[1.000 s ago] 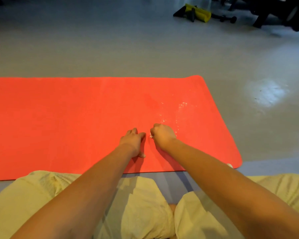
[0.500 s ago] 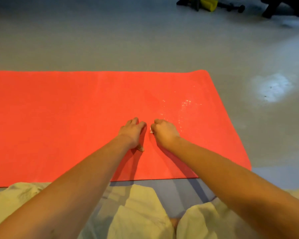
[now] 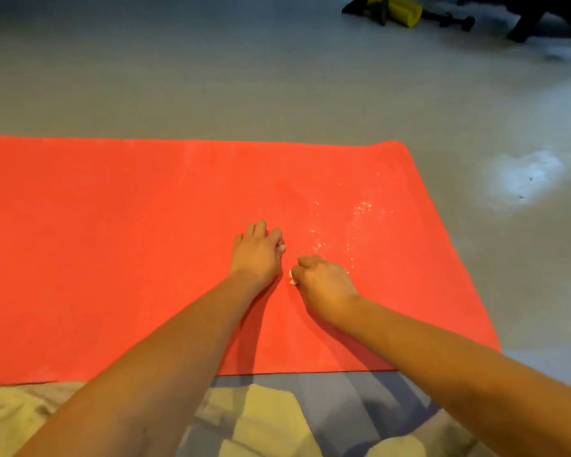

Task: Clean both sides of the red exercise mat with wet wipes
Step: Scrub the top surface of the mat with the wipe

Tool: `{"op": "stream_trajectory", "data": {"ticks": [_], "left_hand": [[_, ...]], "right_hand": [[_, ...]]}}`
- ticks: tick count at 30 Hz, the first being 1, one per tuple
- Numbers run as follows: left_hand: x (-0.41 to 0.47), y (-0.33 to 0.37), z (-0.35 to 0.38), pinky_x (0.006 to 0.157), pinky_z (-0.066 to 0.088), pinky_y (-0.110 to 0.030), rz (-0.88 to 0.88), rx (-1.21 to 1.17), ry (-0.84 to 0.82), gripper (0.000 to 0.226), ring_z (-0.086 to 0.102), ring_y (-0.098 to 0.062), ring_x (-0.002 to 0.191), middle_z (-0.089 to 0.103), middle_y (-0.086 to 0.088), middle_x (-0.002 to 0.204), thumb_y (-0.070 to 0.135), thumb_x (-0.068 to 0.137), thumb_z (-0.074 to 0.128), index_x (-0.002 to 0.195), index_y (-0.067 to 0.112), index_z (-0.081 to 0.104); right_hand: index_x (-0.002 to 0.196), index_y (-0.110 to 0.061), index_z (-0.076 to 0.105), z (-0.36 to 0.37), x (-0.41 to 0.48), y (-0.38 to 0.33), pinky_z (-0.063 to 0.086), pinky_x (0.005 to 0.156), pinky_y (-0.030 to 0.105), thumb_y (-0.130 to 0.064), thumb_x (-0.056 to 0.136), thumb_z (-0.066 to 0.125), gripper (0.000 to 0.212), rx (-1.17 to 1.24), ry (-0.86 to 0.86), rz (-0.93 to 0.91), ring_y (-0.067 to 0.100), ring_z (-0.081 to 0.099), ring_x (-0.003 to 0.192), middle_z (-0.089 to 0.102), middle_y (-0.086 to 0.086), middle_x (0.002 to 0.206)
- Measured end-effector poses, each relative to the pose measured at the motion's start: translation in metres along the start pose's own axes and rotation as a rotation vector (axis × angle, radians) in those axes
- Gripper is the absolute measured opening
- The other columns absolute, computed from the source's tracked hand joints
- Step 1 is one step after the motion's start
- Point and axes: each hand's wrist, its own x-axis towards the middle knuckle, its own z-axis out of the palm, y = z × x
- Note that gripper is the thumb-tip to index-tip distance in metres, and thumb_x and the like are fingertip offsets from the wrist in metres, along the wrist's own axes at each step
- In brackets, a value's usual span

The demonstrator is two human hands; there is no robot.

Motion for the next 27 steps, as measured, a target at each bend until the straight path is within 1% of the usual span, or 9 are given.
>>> {"op": "stream_trajectory", "data": {"ticks": [3,5,8,9,13,16,18,22,27], "left_hand": [[-0.014,-0.001,0.018,0.082,0.041,-0.045,-0.003,-0.005,0.192,0.014,0.05,-0.029,0.102,0.052,-0.003,0.108,0.036,0.1,0.052,0.102,0.023,0.057],[-0.013,-0.001,0.02,0.083,0.042,-0.045,-0.012,-0.029,0.203,0.016,0.049,-0.028,0.103,0.052,-0.003,0.111,0.036,0.097,0.053,0.104,0.022,0.056],[-0.011,-0.002,0.017,0.09,0.042,-0.045,0.004,-0.048,0.171,0.028,0.049,-0.027,0.115,0.053,-0.001,0.128,0.038,0.094,0.052,0.118,0.025,0.06],[-0.009,-0.001,0.017,0.09,0.042,-0.044,0.013,-0.045,0.171,0.03,0.049,-0.026,0.115,0.053,0.001,0.128,0.038,0.092,0.052,0.119,0.027,0.061],[0.015,-0.003,0.014,0.081,0.041,-0.043,-0.009,-0.049,0.2,0.025,0.05,-0.026,0.099,0.052,0.003,0.106,0.038,0.085,0.055,0.105,0.025,0.063],[0.033,-0.003,0.016,0.082,0.04,-0.045,-0.04,-0.071,0.187,0.025,0.049,-0.026,0.094,0.046,0.002,0.1,0.038,0.083,0.055,0.102,0.023,0.06],[0.037,-0.003,0.019,0.09,0.04,-0.045,-0.017,-0.077,0.186,0.033,0.05,-0.026,0.104,0.048,0.0,0.11,0.04,0.083,0.056,0.111,0.023,0.061],[0.04,-0.004,0.025,0.115,0.033,-0.049,0.036,-0.052,0.149,0.053,0.042,-0.027,0.138,0.048,-0.006,0.15,0.041,0.087,0.055,0.138,0.026,0.058],[0.046,-0.005,0.023,0.115,0.032,-0.048,0.018,-0.046,0.118,0.056,0.041,-0.026,0.138,0.047,-0.004,0.154,0.044,0.087,0.054,0.14,0.028,0.058]], "right_hand": [[0.086,-0.017,0.067,0.006,0.029,0.011,0.05,0.059,0.038,-0.009,0.082,0.067,0.009,-0.006,0.022,0.04,0.029,0.062,0.087,0.058,0.003,0.087],[0.091,-0.015,0.069,0.004,0.055,0.02,0.049,0.062,0.038,-0.009,0.086,0.064,0.009,-0.022,0.039,0.087,0.03,0.062,0.091,0.06,0.005,0.091],[0.099,-0.014,0.069,-0.002,0.1,0.039,0.047,0.067,0.037,-0.011,0.09,0.059,0.014,-0.065,0.052,0.145,0.03,0.061,0.098,0.062,0.006,0.099],[0.101,-0.015,0.069,-0.003,0.115,0.047,0.047,0.068,0.036,-0.012,0.09,0.058,0.016,-0.083,0.052,0.163,0.03,0.062,0.099,0.062,0.005,0.101],[0.103,-0.016,0.072,-0.007,0.17,0.083,0.046,0.069,0.034,-0.012,0.088,0.059,0.02,-0.08,0.053,0.214,0.033,0.065,0.099,0.065,0.007,0.104],[0.104,-0.015,0.073,-0.006,0.206,0.107,0.049,0.074,0.035,-0.015,0.088,0.06,0.021,-0.083,0.057,0.223,0.034,0.066,0.101,0.067,0.009,0.108],[0.105,-0.014,0.073,-0.004,0.228,0.123,0.049,0.075,0.036,-0.014,0.087,0.06,0.023,-0.084,0.064,0.222,0.035,0.066,0.101,0.067,0.01,0.109],[0.106,-0.012,0.074,-0.003,0.27,0.148,0.05,0.077,0.036,-0.012,0.086,0.06,0.025,-0.105,0.09,0.234,0.036,0.066,0.102,0.067,0.012,0.112],[0.106,-0.012,0.074,-0.006,0.293,0.159,0.051,0.078,0.036,-0.013,0.086,0.06,0.024,-0.08,0.084,0.249,0.036,0.066,0.103,0.068,0.013,0.111]]}}
